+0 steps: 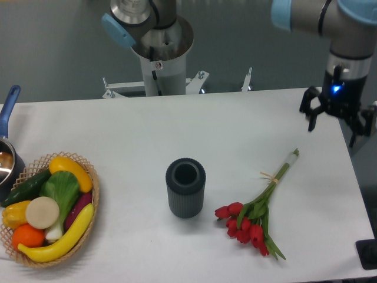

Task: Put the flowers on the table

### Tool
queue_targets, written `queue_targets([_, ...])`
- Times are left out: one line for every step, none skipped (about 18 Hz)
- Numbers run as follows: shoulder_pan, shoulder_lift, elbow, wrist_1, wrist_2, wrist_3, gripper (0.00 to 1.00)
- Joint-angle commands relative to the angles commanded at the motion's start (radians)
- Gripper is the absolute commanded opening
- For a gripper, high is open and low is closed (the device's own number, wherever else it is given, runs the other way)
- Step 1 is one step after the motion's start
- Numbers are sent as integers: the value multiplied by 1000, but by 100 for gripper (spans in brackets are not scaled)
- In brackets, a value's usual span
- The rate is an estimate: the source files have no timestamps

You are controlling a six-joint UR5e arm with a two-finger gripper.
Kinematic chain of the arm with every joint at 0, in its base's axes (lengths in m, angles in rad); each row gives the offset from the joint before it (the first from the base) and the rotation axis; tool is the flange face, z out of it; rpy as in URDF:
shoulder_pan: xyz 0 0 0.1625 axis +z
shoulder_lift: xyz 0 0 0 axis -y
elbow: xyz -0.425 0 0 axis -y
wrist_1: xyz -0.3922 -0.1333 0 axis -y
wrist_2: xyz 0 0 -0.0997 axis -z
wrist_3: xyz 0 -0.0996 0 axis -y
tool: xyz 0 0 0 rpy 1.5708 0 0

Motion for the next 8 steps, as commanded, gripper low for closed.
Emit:
queue_targets([21, 11, -15, -2, 0, 49, 100])
queue_targets([32, 20, -25, -6, 0, 97, 100])
queue_targets([43, 26, -32, -8, -2, 106, 100])
queue_targets([48, 28, -32, -8, -5, 108, 100])
queue_targets([49, 29, -32, -8, -6, 108, 100])
queue_targets([49, 29, -32, -6, -8, 108, 100])
queue_targets([49, 29, -32, -3, -8, 108, 100])
queue_targets([49, 29, -32, -2, -8, 108, 100])
